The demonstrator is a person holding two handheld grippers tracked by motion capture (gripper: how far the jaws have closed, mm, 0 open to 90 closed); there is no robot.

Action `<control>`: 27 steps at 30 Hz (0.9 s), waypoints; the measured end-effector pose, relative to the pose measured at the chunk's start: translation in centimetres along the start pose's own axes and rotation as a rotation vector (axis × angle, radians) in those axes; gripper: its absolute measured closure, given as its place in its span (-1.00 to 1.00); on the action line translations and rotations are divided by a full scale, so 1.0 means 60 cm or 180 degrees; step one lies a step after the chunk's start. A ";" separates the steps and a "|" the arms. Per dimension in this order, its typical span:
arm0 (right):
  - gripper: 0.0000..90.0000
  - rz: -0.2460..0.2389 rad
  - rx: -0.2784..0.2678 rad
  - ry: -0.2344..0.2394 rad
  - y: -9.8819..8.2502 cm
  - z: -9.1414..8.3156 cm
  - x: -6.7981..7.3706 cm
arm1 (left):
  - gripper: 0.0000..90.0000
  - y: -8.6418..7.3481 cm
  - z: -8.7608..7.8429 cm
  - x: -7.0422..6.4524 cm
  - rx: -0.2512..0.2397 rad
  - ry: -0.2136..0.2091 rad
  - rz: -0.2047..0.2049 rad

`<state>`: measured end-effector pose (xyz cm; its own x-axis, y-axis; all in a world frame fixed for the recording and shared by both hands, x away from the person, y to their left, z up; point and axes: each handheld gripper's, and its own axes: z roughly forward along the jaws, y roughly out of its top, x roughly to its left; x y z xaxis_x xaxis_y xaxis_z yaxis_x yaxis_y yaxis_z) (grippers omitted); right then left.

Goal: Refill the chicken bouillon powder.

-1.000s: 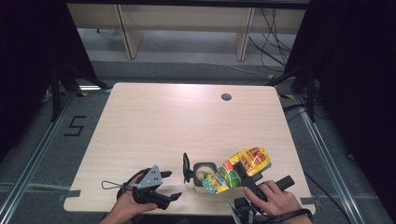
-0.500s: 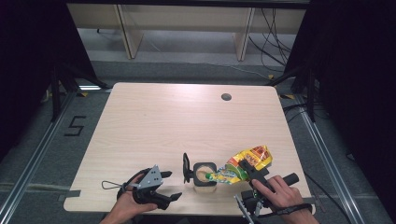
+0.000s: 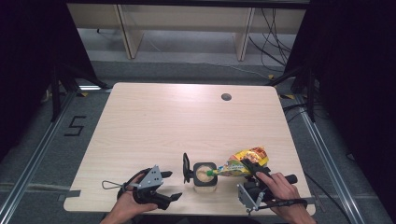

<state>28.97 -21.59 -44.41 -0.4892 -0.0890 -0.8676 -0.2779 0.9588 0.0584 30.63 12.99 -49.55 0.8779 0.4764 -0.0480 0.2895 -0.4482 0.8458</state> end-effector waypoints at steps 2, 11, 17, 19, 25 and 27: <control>0.33 -0.0083 -0.0020 -0.0005 -0.001 0.001 -0.007 | -0.57 0.000 0.000 0.000 0.0010 -0.0017 0.0009; 0.39 0.0459 -0.0184 0.0123 -0.016 0.003 0.000 | -0.56 0.000 0.000 -0.001 -0.0022 -0.0005 0.0002; 0.41 0.0395 -0.0312 0.0147 -0.022 0.002 -0.005 | -0.56 0.001 -0.001 -0.003 -0.0033 0.0002 -0.0046; 0.42 0.0599 -0.0312 0.0192 -0.025 0.001 0.000 | -0.56 0.001 -0.001 -0.002 -0.0022 -0.0004 -0.0026; 0.45 0.0767 -0.0426 0.0201 -0.036 -0.001 -0.003 | -0.56 0.000 -0.001 -0.001 -0.0018 -0.0010 -0.0013; 0.46 0.0847 -0.0467 0.0234 -0.040 -0.002 -0.004 | -0.56 0.000 -0.002 0.000 0.0006 0.0001 0.0005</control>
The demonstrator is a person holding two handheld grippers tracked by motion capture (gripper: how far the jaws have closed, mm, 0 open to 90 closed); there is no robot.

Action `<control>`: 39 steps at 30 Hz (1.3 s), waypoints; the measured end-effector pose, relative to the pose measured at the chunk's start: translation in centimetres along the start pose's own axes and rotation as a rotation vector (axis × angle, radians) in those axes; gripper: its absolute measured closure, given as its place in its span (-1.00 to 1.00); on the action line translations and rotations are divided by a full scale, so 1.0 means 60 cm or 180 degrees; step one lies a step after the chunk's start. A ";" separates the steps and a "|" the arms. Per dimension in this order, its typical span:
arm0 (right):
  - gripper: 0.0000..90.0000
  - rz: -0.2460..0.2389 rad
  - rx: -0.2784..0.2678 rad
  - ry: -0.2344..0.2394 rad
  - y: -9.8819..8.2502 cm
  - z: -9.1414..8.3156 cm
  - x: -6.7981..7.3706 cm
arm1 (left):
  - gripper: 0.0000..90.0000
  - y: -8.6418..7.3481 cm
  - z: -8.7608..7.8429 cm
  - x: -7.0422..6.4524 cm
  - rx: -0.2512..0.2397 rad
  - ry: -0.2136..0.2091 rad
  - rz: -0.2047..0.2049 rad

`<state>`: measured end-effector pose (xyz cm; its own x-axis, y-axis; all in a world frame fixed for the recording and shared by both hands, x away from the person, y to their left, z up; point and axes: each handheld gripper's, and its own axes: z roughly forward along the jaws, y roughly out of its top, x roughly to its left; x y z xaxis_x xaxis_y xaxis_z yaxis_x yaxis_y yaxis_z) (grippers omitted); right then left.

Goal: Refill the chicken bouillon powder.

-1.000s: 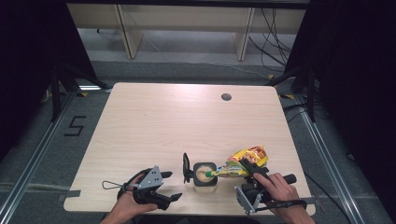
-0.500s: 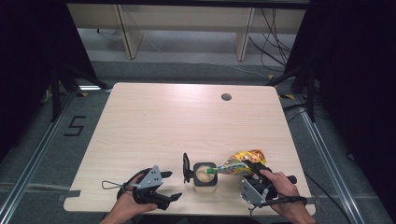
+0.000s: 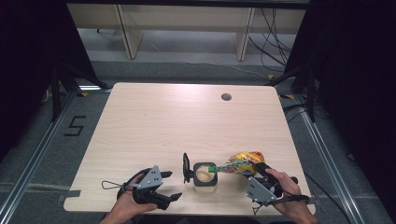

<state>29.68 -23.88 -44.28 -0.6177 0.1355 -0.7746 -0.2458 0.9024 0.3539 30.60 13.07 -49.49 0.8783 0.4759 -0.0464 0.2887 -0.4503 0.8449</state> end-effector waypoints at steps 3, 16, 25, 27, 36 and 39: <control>0.47 0.0135 -0.0055 0.0042 -0.008 -0.001 -0.004 | -0.56 0.000 0.000 0.001 0.0000 0.0006 0.0004; 0.48 0.0950 -0.0375 0.0151 -0.070 -0.003 -0.021 | -0.56 0.000 0.000 0.000 -0.0003 0.0024 0.0030; 0.47 0.1515 -0.0534 0.0148 -0.109 -0.005 -0.029 | -0.56 0.000 0.000 0.000 0.0015 0.0014 0.0030; 0.46 0.1634 -0.0533 0.0145 -0.114 -0.005 -0.030 | -0.56 0.000 0.000 0.001 0.0015 0.0014 0.0028; 0.40 0.1914 -0.0575 0.0102 -0.141 -0.002 -0.035 | -0.56 0.000 0.000 0.001 0.0025 0.0001 0.0031; 0.38 0.2013 -0.0582 0.0098 -0.149 -0.002 -0.035 | -0.56 0.000 0.000 0.001 0.0017 0.0015 0.0031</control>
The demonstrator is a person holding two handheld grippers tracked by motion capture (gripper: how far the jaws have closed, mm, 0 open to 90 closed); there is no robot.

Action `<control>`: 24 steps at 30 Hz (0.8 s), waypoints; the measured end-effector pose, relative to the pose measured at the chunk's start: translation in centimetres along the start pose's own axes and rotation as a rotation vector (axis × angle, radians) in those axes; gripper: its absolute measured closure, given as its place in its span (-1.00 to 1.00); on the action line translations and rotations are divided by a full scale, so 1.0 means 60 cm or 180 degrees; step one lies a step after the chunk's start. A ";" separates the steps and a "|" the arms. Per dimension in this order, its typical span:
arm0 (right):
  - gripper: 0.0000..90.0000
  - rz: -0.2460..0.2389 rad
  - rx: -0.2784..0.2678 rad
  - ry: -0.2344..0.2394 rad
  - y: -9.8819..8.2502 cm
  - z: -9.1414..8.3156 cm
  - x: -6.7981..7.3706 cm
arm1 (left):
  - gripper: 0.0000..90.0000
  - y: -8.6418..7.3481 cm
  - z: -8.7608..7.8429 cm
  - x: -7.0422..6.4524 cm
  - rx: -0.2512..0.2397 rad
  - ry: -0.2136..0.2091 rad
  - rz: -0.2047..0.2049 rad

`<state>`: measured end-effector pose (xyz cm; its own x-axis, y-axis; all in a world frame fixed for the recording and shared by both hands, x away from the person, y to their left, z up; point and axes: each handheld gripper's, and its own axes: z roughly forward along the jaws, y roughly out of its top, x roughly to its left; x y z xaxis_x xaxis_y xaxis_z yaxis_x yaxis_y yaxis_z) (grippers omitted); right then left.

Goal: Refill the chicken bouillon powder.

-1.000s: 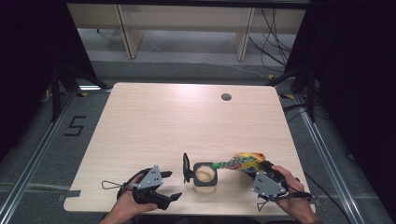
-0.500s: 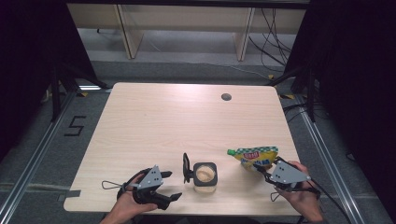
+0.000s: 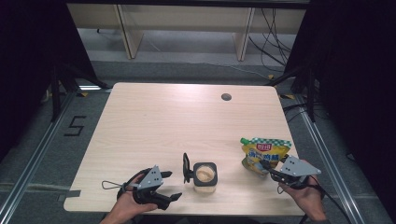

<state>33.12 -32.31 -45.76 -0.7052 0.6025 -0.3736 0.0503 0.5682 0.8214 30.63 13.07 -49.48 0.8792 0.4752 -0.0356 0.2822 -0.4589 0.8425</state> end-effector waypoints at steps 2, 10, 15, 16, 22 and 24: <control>0.37 0.0068 0.0007 0.0005 -0.003 -0.001 -0.002 | -0.56 0.000 0.000 0.000 0.0013 -0.0014 0.0007; 0.26 0.0127 0.0008 -0.0045 -0.015 0.000 -0.008 | -0.56 0.000 0.000 0.000 -0.0011 0.0015 -0.0001; 0.11 0.0206 0.0056 -0.0108 -0.018 -0.002 -0.010 | -0.56 0.000 0.000 0.000 -0.0020 0.0013 0.0002; 0.07 0.0223 0.0044 -0.0147 -0.019 0.000 -0.010 | -0.56 0.000 0.000 0.000 -0.0002 -0.0001 0.0000; -0.09 0.0277 0.0100 -0.0197 -0.025 -0.002 -0.014 | -0.56 0.000 0.000 0.000 -0.0003 -0.0001 -0.0001; -0.08 0.0253 0.0130 -0.0170 -0.024 -0.004 -0.014 | -0.56 0.000 0.000 0.000 0.0014 -0.0015 0.0009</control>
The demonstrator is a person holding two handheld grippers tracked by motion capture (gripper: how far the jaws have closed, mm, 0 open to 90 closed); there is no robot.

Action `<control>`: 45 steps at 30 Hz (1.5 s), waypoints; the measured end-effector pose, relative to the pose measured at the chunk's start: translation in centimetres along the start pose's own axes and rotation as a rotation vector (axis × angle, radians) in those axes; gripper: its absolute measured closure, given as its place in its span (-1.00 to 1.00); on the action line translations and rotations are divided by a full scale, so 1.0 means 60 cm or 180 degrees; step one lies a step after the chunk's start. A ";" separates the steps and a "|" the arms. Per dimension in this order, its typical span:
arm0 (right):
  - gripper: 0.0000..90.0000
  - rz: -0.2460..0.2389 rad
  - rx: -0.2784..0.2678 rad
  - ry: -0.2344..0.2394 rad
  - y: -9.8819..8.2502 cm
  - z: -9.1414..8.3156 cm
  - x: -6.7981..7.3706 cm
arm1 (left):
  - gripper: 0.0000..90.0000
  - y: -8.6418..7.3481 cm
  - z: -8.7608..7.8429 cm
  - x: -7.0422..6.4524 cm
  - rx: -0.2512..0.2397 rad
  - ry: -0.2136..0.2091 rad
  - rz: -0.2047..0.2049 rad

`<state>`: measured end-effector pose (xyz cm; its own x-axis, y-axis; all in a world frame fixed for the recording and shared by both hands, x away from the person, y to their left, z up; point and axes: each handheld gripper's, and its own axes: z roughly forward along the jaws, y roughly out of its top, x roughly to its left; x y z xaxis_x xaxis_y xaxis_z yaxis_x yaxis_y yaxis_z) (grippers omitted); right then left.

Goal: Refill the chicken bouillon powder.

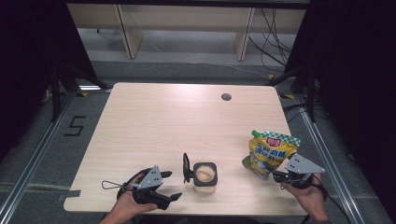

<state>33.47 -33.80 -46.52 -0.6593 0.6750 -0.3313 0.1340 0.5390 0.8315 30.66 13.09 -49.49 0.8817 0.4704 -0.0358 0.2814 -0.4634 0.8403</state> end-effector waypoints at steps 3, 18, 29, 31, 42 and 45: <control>-0.11 0.0001 -0.0004 0.0016 0.000 0.000 0.000 | -0.56 -0.001 0.002 -0.003 -0.0025 0.0009 -0.0050; -0.34 0.0196 0.0039 0.0020 -0.005 -0.005 -0.002 | -0.56 -0.001 0.001 -0.002 -0.0020 0.0006 -0.0047; -0.41 0.0482 0.0288 -0.0049 -0.018 -0.052 0.019 | -0.56 -0.001 0.000 0.001 -0.0028 0.0023 -0.0040; -0.40 0.0516 0.0311 -0.0116 -0.020 -0.061 0.024 | -0.56 -0.001 0.001 0.001 -0.0025 0.0030 -0.0030; -0.38 0.0521 0.0500 -0.0085 -0.010 -0.087 0.076 | -0.56 -0.001 0.000 0.004 -0.0020 0.0055 -0.0020; -0.38 0.0581 0.0529 -0.0009 -0.005 -0.089 0.095 | -0.56 -0.002 0.001 0.003 -0.0040 0.0047 -0.0068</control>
<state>25.75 -32.80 -46.26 -0.6109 0.7701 -0.1836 0.3707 0.4832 0.7931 30.82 13.18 -49.62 0.8699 0.4911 -0.0458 0.2951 -0.4439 0.8461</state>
